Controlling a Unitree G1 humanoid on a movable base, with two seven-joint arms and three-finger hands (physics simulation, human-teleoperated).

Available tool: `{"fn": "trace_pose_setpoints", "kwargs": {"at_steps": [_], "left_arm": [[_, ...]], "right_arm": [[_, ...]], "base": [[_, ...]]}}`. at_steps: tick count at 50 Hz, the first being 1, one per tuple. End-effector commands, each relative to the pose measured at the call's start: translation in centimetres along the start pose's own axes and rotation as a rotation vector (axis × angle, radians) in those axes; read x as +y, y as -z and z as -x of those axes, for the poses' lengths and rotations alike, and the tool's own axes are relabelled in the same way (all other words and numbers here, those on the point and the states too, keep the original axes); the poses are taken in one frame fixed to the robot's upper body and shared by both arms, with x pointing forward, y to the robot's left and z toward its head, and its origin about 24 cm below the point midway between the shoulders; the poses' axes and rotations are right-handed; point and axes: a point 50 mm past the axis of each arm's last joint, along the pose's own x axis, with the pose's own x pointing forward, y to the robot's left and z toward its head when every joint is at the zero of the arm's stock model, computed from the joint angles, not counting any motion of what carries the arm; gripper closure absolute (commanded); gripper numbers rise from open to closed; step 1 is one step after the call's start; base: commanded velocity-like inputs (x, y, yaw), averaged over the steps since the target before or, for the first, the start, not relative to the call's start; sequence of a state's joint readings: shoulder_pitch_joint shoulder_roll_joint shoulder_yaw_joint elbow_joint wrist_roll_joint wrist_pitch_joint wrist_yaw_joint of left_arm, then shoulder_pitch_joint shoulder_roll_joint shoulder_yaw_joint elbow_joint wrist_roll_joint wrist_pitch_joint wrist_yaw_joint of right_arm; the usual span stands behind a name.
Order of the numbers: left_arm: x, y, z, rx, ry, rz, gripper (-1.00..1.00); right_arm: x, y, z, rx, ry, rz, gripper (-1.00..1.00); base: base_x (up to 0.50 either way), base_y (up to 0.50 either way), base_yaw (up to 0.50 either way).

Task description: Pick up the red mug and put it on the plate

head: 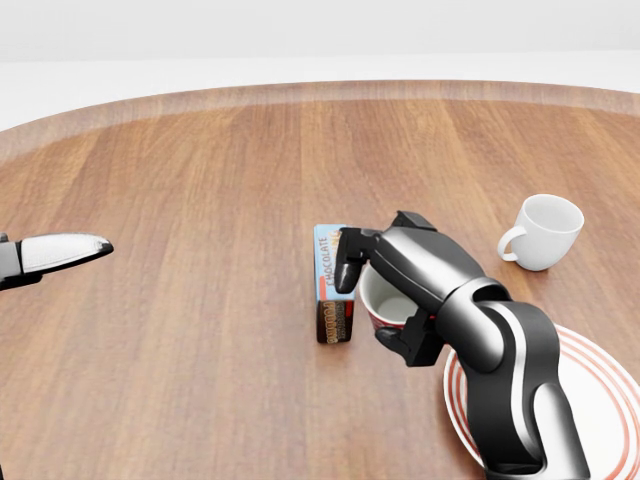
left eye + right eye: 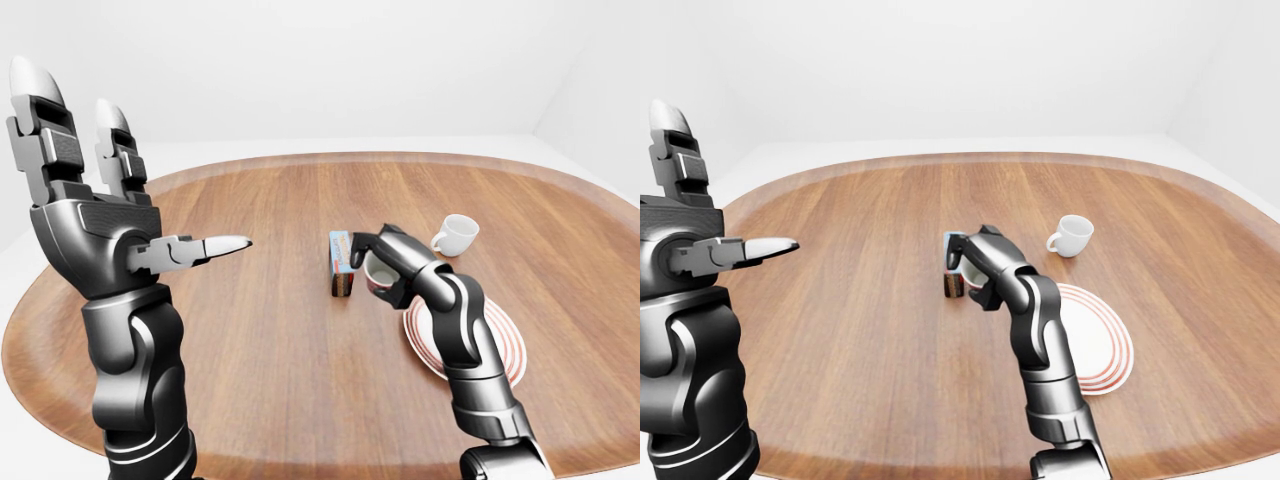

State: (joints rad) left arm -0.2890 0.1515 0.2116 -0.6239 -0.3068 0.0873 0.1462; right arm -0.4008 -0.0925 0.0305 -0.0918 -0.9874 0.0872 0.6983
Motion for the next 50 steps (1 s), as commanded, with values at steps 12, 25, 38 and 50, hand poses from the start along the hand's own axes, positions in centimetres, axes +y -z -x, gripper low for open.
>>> {"fn": "trace_pose_setpoints", "kwargs": {"at_steps": [12, 25, 38, 50], "left_arm": [[0.0, 0.0, 0.0, 0.002, 0.000, -0.005, -1.00], [0.2, 0.1, -0.1, 0.003, -0.005, -0.010, -1.00], [0.1, 0.0, 0.0, -0.001, -0.002, -0.009, -1.00], [0.1, -0.1, -0.1, -0.007, -0.003, -0.008, -1.00]], "right_arm": [[-2.2, 4.0, 2.8, 0.080, 0.112, -0.040, 1.00], [-1.8, 7.7, 5.7, 0.207, 0.140, -0.062, 1.00], [-1.1, 9.3, 7.4, 0.270, 0.151, -0.096, 1.00], [0.2, 11.8, 8.2, 0.348, 0.178, -0.174, 1.00]], "base": [[0.00, 0.00, 0.00], [0.00, 0.00, 0.00], [0.00, 0.00, 0.00], [0.00, 0.00, 0.00]]}}
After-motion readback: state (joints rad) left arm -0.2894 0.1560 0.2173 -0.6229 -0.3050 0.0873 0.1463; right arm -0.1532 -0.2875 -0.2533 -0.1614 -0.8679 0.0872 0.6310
